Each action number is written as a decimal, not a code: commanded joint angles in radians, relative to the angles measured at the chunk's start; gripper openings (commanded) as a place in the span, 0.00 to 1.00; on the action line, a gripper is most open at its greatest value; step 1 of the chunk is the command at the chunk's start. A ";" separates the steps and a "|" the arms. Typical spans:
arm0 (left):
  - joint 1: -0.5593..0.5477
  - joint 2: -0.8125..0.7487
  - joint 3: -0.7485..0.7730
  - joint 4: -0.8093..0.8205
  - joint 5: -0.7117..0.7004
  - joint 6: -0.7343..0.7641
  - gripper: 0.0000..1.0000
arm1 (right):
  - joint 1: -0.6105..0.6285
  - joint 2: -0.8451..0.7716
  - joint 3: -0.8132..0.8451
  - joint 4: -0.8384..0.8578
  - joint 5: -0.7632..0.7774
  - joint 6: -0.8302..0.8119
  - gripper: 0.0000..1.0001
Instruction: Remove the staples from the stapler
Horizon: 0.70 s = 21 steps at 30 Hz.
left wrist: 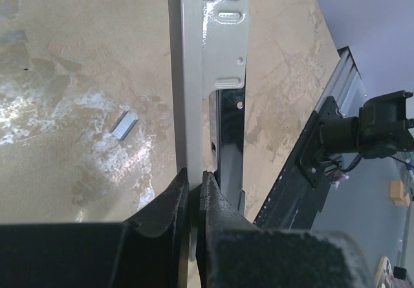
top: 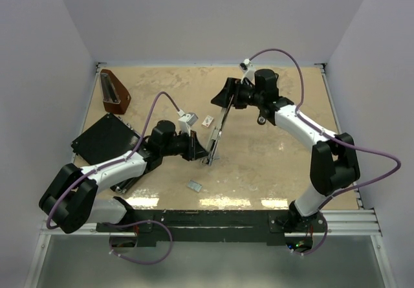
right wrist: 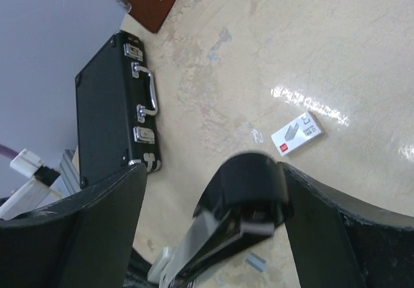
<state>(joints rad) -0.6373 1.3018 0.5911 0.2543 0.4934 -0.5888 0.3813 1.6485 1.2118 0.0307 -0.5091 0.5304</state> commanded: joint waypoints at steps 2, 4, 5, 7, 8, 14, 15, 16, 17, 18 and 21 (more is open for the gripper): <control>-0.004 -0.018 0.059 0.068 -0.059 0.052 0.00 | 0.002 -0.098 0.016 -0.126 -0.017 -0.038 0.86; -0.004 -0.015 0.067 0.048 -0.075 0.067 0.00 | 0.005 -0.105 -0.021 -0.108 -0.034 -0.023 0.84; -0.002 -0.010 0.072 0.040 -0.102 0.078 0.00 | 0.007 -0.102 -0.034 -0.110 -0.034 -0.014 0.84; -0.004 -0.001 0.087 0.017 -0.127 0.090 0.00 | 0.010 -0.096 -0.047 -0.095 -0.029 0.014 0.83; -0.004 0.004 0.090 0.016 -0.139 0.096 0.00 | 0.010 -0.093 -0.052 -0.085 -0.028 0.025 0.82; -0.024 0.028 0.147 -0.049 -0.186 0.167 0.00 | 0.044 -0.016 -0.005 -0.046 -0.028 0.052 0.54; -0.031 0.030 0.165 -0.064 -0.200 0.193 0.00 | 0.048 -0.009 0.021 -0.046 -0.022 0.054 0.54; -0.045 0.028 0.173 -0.088 -0.216 0.204 0.00 | 0.050 0.014 0.034 -0.049 -0.010 0.054 0.54; -0.050 0.027 0.177 -0.096 -0.240 0.210 0.00 | 0.050 0.026 0.046 -0.051 -0.006 0.054 0.54; -0.050 0.021 0.179 -0.098 -0.249 0.218 0.00 | 0.051 0.039 0.069 -0.058 -0.005 0.054 0.53; -0.055 0.008 0.176 -0.093 -0.268 0.225 0.00 | 0.054 0.079 0.078 -0.051 -0.023 0.051 0.43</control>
<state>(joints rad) -0.6800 1.3460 0.7078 0.0872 0.2687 -0.4305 0.4282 1.7103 1.2274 -0.0528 -0.5152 0.5758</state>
